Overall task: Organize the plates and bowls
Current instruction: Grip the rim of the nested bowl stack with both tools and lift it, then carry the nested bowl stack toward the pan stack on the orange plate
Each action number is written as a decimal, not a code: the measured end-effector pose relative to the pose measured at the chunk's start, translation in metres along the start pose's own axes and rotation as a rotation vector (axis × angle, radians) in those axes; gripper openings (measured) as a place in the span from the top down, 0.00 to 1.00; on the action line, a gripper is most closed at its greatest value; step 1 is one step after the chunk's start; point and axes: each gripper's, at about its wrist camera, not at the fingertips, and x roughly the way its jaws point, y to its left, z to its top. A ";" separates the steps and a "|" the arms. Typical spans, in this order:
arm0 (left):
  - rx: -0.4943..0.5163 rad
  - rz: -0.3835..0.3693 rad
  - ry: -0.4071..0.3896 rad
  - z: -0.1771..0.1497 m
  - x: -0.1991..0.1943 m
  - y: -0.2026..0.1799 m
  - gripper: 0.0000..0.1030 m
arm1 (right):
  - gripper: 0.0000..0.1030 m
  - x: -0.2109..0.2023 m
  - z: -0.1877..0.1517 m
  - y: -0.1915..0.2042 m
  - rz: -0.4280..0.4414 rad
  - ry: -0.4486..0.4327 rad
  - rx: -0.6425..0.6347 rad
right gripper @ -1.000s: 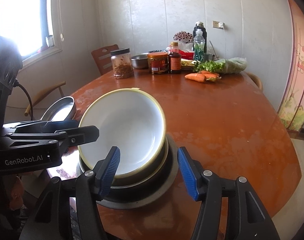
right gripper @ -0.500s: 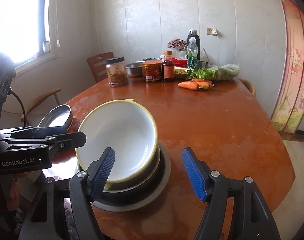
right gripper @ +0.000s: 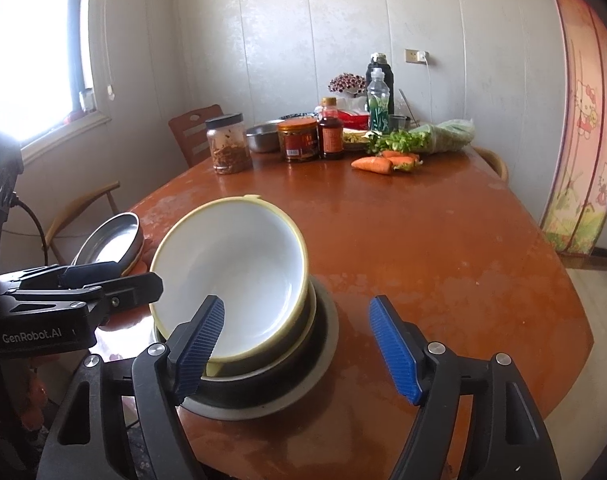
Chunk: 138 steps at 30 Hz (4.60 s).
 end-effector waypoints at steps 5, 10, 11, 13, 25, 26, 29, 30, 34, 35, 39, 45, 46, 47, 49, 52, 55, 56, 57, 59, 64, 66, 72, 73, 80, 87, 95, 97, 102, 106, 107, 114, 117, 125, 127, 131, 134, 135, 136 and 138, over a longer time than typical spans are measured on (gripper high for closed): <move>-0.001 -0.013 0.026 -0.003 0.006 -0.001 0.27 | 0.23 0.005 -0.003 -0.004 0.006 0.024 0.022; -0.015 -0.057 0.052 -0.006 0.013 0.000 0.27 | 0.22 0.010 -0.007 -0.006 0.029 0.050 0.049; -0.022 -0.061 0.057 -0.006 0.015 0.000 0.26 | 0.22 0.010 -0.007 -0.007 0.033 0.053 0.056; -0.034 -0.072 0.067 -0.006 0.018 0.001 0.25 | 0.22 0.013 -0.007 -0.010 0.040 0.069 0.085; -0.064 -0.090 0.116 -0.008 0.038 0.004 0.19 | 0.22 0.028 -0.010 -0.019 0.087 0.129 0.147; -0.065 -0.090 0.118 -0.008 0.038 0.004 0.19 | 0.22 0.028 -0.010 -0.018 0.089 0.128 0.144; -0.070 -0.089 0.126 -0.010 0.041 0.005 0.18 | 0.22 0.028 -0.011 -0.017 0.097 0.115 0.139; -0.073 -0.089 0.128 -0.010 0.042 0.005 0.18 | 0.22 0.029 -0.012 -0.017 0.096 0.113 0.137; -0.079 -0.092 0.132 -0.010 0.046 0.007 0.17 | 0.22 0.033 -0.014 -0.020 0.093 0.112 0.153; -0.081 -0.091 0.134 -0.010 0.046 0.007 0.17 | 0.22 0.033 -0.015 -0.021 0.097 0.114 0.161; -0.089 -0.095 0.142 -0.010 0.051 0.008 0.17 | 0.21 0.040 -0.017 -0.027 0.120 0.139 0.201; -0.119 -0.129 0.158 -0.011 0.058 0.010 0.17 | 0.21 0.046 -0.016 -0.029 0.166 0.177 0.227; -0.127 -0.141 0.160 -0.012 0.059 0.011 0.17 | 0.21 0.046 -0.016 -0.029 0.172 0.181 0.230; -0.138 -0.152 0.161 -0.012 0.061 0.012 0.19 | 0.21 0.047 -0.016 -0.028 0.178 0.183 0.230; -0.148 -0.173 0.167 -0.013 0.064 0.012 0.22 | 0.21 0.046 -0.016 -0.026 0.181 0.169 0.214; -0.161 -0.204 0.175 -0.013 0.067 0.011 0.29 | 0.29 0.043 -0.014 -0.022 0.181 0.142 0.191; -0.146 -0.224 0.170 -0.011 0.067 0.007 0.45 | 0.32 0.043 -0.013 -0.019 0.173 0.130 0.169; -0.134 -0.224 0.168 -0.010 0.066 0.004 0.49 | 0.34 0.042 -0.013 -0.019 0.171 0.126 0.168; -0.130 -0.214 0.167 -0.009 0.066 0.003 0.49 | 0.34 0.042 -0.014 -0.019 0.174 0.122 0.169; -0.130 -0.212 0.166 -0.009 0.067 0.002 0.49 | 0.34 0.043 -0.013 -0.019 0.175 0.125 0.171; -0.138 -0.209 0.151 -0.006 0.061 0.005 0.49 | 0.35 0.041 -0.011 -0.017 0.179 0.112 0.168; -0.136 -0.203 0.142 -0.005 0.057 0.006 0.49 | 0.35 0.040 -0.010 -0.016 0.184 0.106 0.163; -0.132 -0.192 0.120 -0.004 0.043 0.008 0.49 | 0.35 0.035 -0.004 -0.009 0.195 0.090 0.149; -0.131 -0.190 0.116 -0.004 0.041 0.008 0.49 | 0.35 0.034 -0.003 -0.008 0.198 0.091 0.148; -0.132 -0.181 0.087 -0.005 0.024 0.011 0.49 | 0.35 0.027 0.002 0.002 0.211 0.073 0.127; -0.139 -0.176 0.055 -0.003 0.011 0.017 0.49 | 0.35 0.022 0.008 0.011 0.224 0.055 0.112; -0.153 -0.167 0.021 -0.003 0.000 0.028 0.49 | 0.35 0.021 0.015 0.024 0.236 0.044 0.088; -0.156 -0.164 0.014 -0.002 -0.002 0.032 0.49 | 0.35 0.024 0.019 0.028 0.238 0.042 0.080; -0.176 -0.155 -0.007 -0.003 -0.009 0.042 0.49 | 0.35 0.028 0.023 0.037 0.247 0.041 0.062; -0.192 -0.139 -0.024 -0.002 -0.013 0.055 0.49 | 0.35 0.034 0.030 0.050 0.256 0.040 0.038; -0.194 -0.132 -0.033 -0.001 -0.015 0.059 0.49 | 0.35 0.036 0.032 0.053 0.260 0.040 0.032; -0.222 -0.098 -0.063 -0.001 -0.023 0.085 0.49 | 0.36 0.050 0.043 0.080 0.289 0.043 -0.011; -0.233 -0.080 -0.082 -0.001 -0.027 0.097 0.49 | 0.37 0.056 0.048 0.093 0.296 0.043 -0.037; -0.273 -0.052 -0.111 -0.004 -0.033 0.133 0.49 | 0.38 0.073 0.057 0.127 0.322 0.050 -0.091; -0.286 -0.051 -0.110 -0.005 -0.033 0.141 0.49 | 0.38 0.079 0.058 0.135 0.326 0.053 -0.102; -0.299 -0.039 -0.115 -0.004 -0.035 0.155 0.49 | 0.38 0.087 0.061 0.150 0.332 0.056 -0.119; -0.306 -0.026 -0.122 -0.005 -0.039 0.162 0.49 | 0.38 0.092 0.063 0.159 0.342 0.057 -0.128; -0.307 -0.019 -0.124 -0.004 -0.039 0.165 0.49 | 0.38 0.093 0.064 0.162 0.344 0.058 -0.130; -0.308 -0.013 -0.124 -0.004 -0.040 0.167 0.49 | 0.38 0.095 0.065 0.165 0.344 0.059 -0.137; -0.311 -0.001 -0.124 -0.002 -0.040 0.171 0.49 | 0.38 0.098 0.067 0.170 0.344 0.059 -0.151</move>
